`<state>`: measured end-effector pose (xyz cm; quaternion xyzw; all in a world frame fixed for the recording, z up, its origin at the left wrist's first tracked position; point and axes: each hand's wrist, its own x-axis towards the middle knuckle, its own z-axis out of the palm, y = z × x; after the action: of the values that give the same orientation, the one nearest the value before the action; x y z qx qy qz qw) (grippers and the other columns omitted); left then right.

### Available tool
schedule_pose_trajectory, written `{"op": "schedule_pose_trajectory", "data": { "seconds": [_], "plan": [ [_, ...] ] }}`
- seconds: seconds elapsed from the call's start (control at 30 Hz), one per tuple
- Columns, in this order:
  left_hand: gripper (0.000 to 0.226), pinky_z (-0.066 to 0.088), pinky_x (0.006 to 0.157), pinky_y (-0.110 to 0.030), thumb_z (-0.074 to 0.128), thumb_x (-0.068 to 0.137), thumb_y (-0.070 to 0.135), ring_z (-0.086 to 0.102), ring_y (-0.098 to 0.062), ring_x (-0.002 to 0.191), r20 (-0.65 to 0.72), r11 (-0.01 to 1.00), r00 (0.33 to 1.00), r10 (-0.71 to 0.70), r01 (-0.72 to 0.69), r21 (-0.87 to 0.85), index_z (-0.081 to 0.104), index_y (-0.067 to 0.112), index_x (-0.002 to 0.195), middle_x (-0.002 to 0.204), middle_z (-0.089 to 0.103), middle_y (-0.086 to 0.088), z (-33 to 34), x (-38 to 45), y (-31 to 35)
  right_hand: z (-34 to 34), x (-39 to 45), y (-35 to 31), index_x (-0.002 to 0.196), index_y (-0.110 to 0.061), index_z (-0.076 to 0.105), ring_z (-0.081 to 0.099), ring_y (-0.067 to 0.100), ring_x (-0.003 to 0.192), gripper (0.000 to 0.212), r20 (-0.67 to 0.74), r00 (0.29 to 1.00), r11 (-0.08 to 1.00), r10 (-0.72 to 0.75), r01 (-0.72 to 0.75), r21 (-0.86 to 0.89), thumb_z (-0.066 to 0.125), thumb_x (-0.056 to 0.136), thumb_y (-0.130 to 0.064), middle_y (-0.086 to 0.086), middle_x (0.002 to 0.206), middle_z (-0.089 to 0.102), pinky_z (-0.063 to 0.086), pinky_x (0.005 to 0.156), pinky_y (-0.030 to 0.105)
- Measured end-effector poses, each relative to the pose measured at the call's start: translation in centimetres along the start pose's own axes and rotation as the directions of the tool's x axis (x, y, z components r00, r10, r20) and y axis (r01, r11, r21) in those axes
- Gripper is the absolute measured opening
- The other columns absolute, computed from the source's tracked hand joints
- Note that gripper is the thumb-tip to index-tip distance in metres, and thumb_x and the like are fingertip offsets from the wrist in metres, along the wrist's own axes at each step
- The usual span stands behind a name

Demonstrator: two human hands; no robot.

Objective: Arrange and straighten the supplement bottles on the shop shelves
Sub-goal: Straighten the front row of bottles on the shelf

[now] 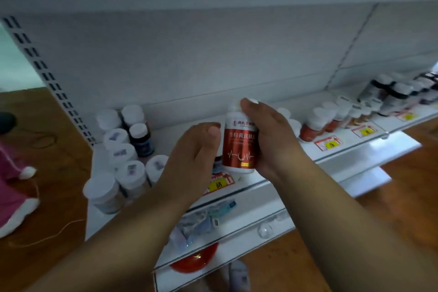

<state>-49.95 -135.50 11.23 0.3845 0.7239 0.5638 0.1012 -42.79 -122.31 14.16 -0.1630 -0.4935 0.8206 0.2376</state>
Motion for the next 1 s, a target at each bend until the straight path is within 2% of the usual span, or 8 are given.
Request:
{"op": "schedule_pose_trajectory", "data": {
  "seconds": [0.13, 0.3, 0.37, 0.47, 0.67, 0.8, 0.9, 1.0],
  "plan": [
    [0.038, 0.038, 0.078, -0.007, 0.021, 0.085, 0.069, 0.052, 0.011, 0.096, 0.129, 1.0, 0.991, -0.021, 0.018, 0.019, 0.056, 0.056, 0.094, 0.101, 0.058, 0.026, 4.4, -0.4, 1.6, -3.5, -3.3, -1.8, 0.08, -0.015, 0.067, 0.062, 0.03, 0.074, 0.007, -0.116, 0.991, 0.998, -0.059, 0.058, -0.008, 0.063, 0.083, -0.02, 0.013, 0.08, 0.063, 0.052, 0.073, 0.041],
    [0.058, 0.037, 0.073, -0.004, 0.025, 0.084, 0.069, 0.054, 0.007, 0.097, 0.209, 0.999, 0.977, 0.035, -0.039, 0.014, 0.058, 0.032, 0.114, 0.106, 0.059, 0.017, 11.0, -0.3, 3.4, -8.9, -5.3, -5.0, 0.099, -0.01, 0.066, 0.059, 0.033, 0.087, 0.029, -0.255, 0.963, 0.994, -0.084, 0.061, -0.095, 0.059, 0.075, -0.024, 0.016, 0.092, 0.063, 0.049, 0.087, 0.054],
    [0.053, 0.04, 0.076, -0.007, 0.029, 0.086, 0.065, 0.055, 0.006, 0.098, 0.21, 1.0, 0.978, 0.015, -0.012, -0.015, 0.058, 0.032, 0.117, 0.108, 0.059, 0.016, 14.2, 0.0, 4.1, -11.8, -5.5, -6.2, 0.1, -0.012, 0.066, 0.061, 0.028, 0.082, 0.031, -0.241, 0.963, 0.987, -0.118, 0.088, -0.132, 0.06, 0.073, -0.025, 0.01, 0.086, 0.065, 0.052, 0.081, 0.047],
    [0.063, 0.044, 0.086, -0.026, 0.026, 0.085, 0.069, 0.055, -0.003, 0.103, 0.16, 0.999, 0.987, 0.033, -0.035, 0.01, 0.058, 0.027, 0.12, 0.112, 0.058, 0.009, 19.4, 1.1, 5.2, -16.8, -5.1, -8.3, 0.104, -0.014, 0.066, 0.064, 0.015, 0.07, 0.032, -0.183, 0.968, 0.967, -0.171, 0.13, -0.217, 0.06, 0.074, -0.024, 0.001, 0.078, 0.068, 0.055, 0.063, 0.031],
    [0.054, 0.045, 0.094, -0.034, 0.024, 0.089, 0.066, 0.053, -0.003, 0.106, 0.038, 0.998, 0.999, -0.012, 0.01, 0.066, 0.055, 0.034, 0.119, 0.112, 0.057, 0.011, 26.6, 3.4, 7.9, -24.1, -2.4, -13.5, 0.087, -0.027, 0.069, 0.064, 0.008, 0.071, 0.009, -0.006, 0.973, 0.874, -0.232, 0.206, -0.44, 0.066, 0.079, -0.031, -0.003, 0.08, 0.068, 0.052, 0.062, 0.025],
    [0.055, 0.045, 0.095, -0.038, 0.027, 0.091, 0.059, 0.055, -0.009, 0.109, -0.075, 0.996, 0.997, -0.013, 0.019, 0.086, 0.059, 0.026, 0.121, 0.115, 0.059, 0.005, 27.4, 5.6, 8.5, -25.7, 0.6, -15.5, 0.094, -0.024, 0.066, 0.066, 0.011, 0.076, 0.019, 0.069, 0.972, 0.848, -0.225, 0.23, -0.478, 0.069, 0.081, -0.038, 0.0, 0.085, 0.069, 0.056, 0.066, 0.028],
    [0.051, 0.05, 0.084, -0.042, 0.027, 0.089, 0.063, 0.058, -0.007, 0.1, -0.124, 0.992, 0.992, -0.018, 0.034, 0.121, 0.06, 0.032, 0.114, 0.107, 0.062, 0.01, 27.1, 8.2, 8.5, -25.8, 3.5, -16.9, 0.097, -0.026, 0.065, 0.066, 0.007, 0.078, 0.018, 0.135, 0.951, 0.804, -0.279, 0.308, -0.508, 0.071, 0.082, -0.033, -0.007, 0.086, 0.07, 0.052, 0.064, 0.019],
    [0.043, 0.048, 0.066, -0.029, 0.029, 0.087, 0.067, 0.059, 0.002, 0.082, -0.163, 0.986, 0.987, -0.001, 0.028, 0.163, 0.059, 0.04, 0.103, 0.092, 0.063, 0.019, 26.8, 11.2, 8.1, -25.9, 6.4, -18.0, 0.098, -0.025, 0.062, 0.064, 0.0, 0.074, 0.022, 0.151, 0.916, 0.726, -0.372, 0.389, -0.567, 0.072, 0.079, -0.029, -0.011, 0.084, 0.066, 0.05, 0.062, 0.014]
  ]
}}
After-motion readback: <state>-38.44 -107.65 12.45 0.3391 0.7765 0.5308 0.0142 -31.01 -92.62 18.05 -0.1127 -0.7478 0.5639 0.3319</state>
